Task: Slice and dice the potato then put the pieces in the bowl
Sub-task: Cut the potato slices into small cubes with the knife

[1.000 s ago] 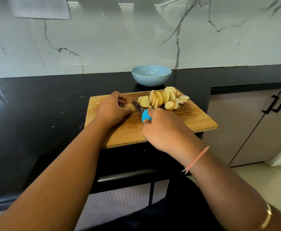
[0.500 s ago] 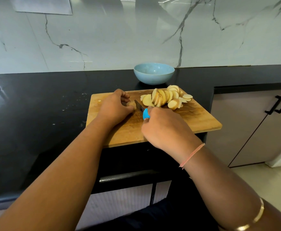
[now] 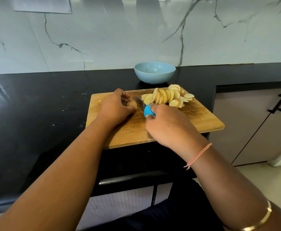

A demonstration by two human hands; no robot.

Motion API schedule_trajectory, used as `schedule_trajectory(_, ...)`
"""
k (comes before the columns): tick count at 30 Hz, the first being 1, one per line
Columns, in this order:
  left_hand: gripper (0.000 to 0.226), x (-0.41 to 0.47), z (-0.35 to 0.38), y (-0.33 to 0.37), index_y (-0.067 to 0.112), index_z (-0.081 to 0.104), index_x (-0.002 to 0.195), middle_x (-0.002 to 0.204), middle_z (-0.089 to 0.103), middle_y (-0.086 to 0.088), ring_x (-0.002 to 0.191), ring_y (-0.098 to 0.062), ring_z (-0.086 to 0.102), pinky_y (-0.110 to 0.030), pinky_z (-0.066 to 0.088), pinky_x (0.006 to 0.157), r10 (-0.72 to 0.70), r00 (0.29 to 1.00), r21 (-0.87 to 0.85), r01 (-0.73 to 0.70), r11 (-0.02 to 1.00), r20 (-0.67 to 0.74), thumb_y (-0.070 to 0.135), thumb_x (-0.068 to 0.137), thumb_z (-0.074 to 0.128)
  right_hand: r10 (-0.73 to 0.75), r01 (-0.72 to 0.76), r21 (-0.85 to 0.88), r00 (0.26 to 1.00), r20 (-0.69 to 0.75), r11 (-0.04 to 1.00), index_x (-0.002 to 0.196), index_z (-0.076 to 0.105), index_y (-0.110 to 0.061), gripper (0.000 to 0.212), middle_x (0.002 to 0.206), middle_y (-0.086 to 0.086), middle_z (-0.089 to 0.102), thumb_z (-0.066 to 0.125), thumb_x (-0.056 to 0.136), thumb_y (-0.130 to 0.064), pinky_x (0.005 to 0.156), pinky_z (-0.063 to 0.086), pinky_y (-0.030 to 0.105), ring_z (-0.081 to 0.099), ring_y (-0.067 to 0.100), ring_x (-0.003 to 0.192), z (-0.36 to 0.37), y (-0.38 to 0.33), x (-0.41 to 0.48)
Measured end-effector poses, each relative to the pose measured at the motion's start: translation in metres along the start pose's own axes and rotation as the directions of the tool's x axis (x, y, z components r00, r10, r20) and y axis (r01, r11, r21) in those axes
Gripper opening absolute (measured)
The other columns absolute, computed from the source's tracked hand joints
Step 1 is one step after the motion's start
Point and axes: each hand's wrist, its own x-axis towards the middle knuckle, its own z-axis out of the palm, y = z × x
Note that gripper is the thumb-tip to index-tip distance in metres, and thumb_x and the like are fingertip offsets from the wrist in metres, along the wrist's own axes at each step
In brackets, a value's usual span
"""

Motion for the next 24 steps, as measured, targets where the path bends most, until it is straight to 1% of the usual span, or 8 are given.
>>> schedule_trajectory(3, 0.031, -0.001, -0.001, -0.001, 0.021, 0.051, 0.111, 0.102, 0.059, 0.006, 0.089, -0.006, 0.055, -0.010, 0.039, 0.058, -0.016, 1.000, -0.017, 0.016, 1.000, -0.002, 0.019, 0.086, 0.068, -0.010, 0.010, 0.016, 0.999, 0.039, 1.000, 0.142, 0.039, -0.023, 0.044, 0.098, -0.004, 0.051, 0.040, 0.098, -0.029, 0.071, 0.043, 0.027, 0.051, 0.013, 0.086, -0.003, -0.003, -0.002)
schedule_trajectory(8, 0.031, -0.001, -0.002, -0.001, 0.021, 0.051, 0.111, 0.103, 0.064, 0.003, 0.089, -0.007, 0.058, -0.011, 0.040, 0.058, -0.048, 0.999, -0.080, 0.047, 0.996, -0.002, 0.014, 0.086, 0.068, -0.003, 0.002, 0.004, 0.995, 0.096, 1.000, 0.137, 0.044, -0.020, 0.040, 0.074, -0.008, 0.038, 0.041, 0.098, -0.025, 0.071, 0.040, 0.027, 0.045, 0.014, 0.082, -0.005, -0.010, -0.004)
schedule_trajectory(10, 0.030, -0.001, -0.002, -0.001, 0.021, 0.050, 0.108, 0.102, 0.063, 0.003, 0.087, -0.008, 0.058, -0.013, 0.041, 0.058, -0.058, 0.998, -0.090, 0.057, 0.994, -0.002, 0.014, 0.086, 0.068, -0.003, 0.007, -0.029, 0.993, 0.115, 1.000, 0.125, 0.050, -0.019, 0.029, 0.073, -0.006, 0.037, 0.043, 0.097, -0.025, 0.066, 0.040, 0.028, 0.045, 0.015, 0.079, -0.007, -0.016, -0.003)
schedule_trajectory(12, 0.029, 0.000, -0.002, -0.001, 0.022, 0.048, 0.106, 0.100, 0.063, 0.004, 0.083, -0.007, 0.057, -0.014, 0.041, 0.058, -0.062, 0.998, -0.097, 0.062, 0.993, 0.000, 0.015, 0.086, 0.068, 0.003, 0.003, -0.053, 0.993, 0.116, 0.999, 0.101, 0.046, -0.020, 0.006, 0.074, -0.003, 0.039, 0.045, 0.095, -0.022, 0.058, 0.037, 0.027, 0.044, 0.015, 0.072, -0.009, -0.025, 0.001)
schedule_trajectory(14, 0.029, 0.001, -0.001, 0.000, 0.022, 0.048, 0.105, 0.095, 0.060, 0.006, 0.076, -0.005, 0.054, -0.014, 0.039, 0.057, -0.068, 0.998, -0.084, 0.067, 0.994, -0.002, 0.014, 0.086, 0.068, -0.005, 0.011, -0.047, 0.994, 0.114, 0.999, 0.091, 0.040, -0.019, 0.007, 0.074, -0.001, 0.039, 0.046, 0.094, -0.018, 0.059, 0.037, 0.028, 0.046, 0.018, 0.076, -0.008, -0.031, 0.007)
schedule_trajectory(16, 0.030, 0.002, -0.001, -0.001, 0.021, 0.048, 0.106, 0.092, 0.059, 0.007, 0.073, -0.004, 0.052, -0.014, 0.037, 0.055, -0.068, 0.998, -0.070, 0.067, 0.995, -0.006, 0.014, 0.085, 0.068, -0.012, 0.016, -0.032, 0.994, 0.108, 0.999, 0.092, 0.040, -0.019, 0.006, 0.074, -0.001, 0.040, 0.046, 0.094, -0.018, 0.064, 0.038, 0.030, 0.049, 0.020, 0.082, -0.006, -0.032, 0.013)
schedule_trajectory(19, 0.030, 0.001, 0.002, -0.003, 0.021, 0.046, 0.105, 0.097, 0.062, 0.005, 0.075, -0.003, 0.054, -0.013, 0.036, 0.055, -0.054, 0.998, -0.080, 0.051, 0.995, -0.025, 0.014, 0.086, 0.067, -0.012, 0.015, -0.023, 0.992, 0.123, 1.000, 0.095, 0.042, -0.020, 0.005, 0.073, -0.003, 0.040, 0.046, 0.093, -0.020, 0.065, 0.038, 0.029, 0.048, 0.018, 0.081, -0.004, -0.028, 0.012)
schedule_trajectory(24, 0.033, -0.001, 0.001, -0.001, 0.022, 0.044, 0.106, 0.099, 0.063, 0.003, 0.077, -0.005, 0.055, -0.012, 0.036, 0.054, -0.047, 0.998, -0.084, 0.044, 0.996, -0.032, 0.019, 0.086, 0.069, -0.024, 0.031, -0.040, 0.985, 0.173, 0.999, 0.105, 0.047, -0.019, 0.012, 0.076, -0.004, 0.040, 0.045, 0.094, -0.019, 0.055, 0.036, 0.024, 0.046, 0.013, 0.072, -0.012, -0.020, -0.009)
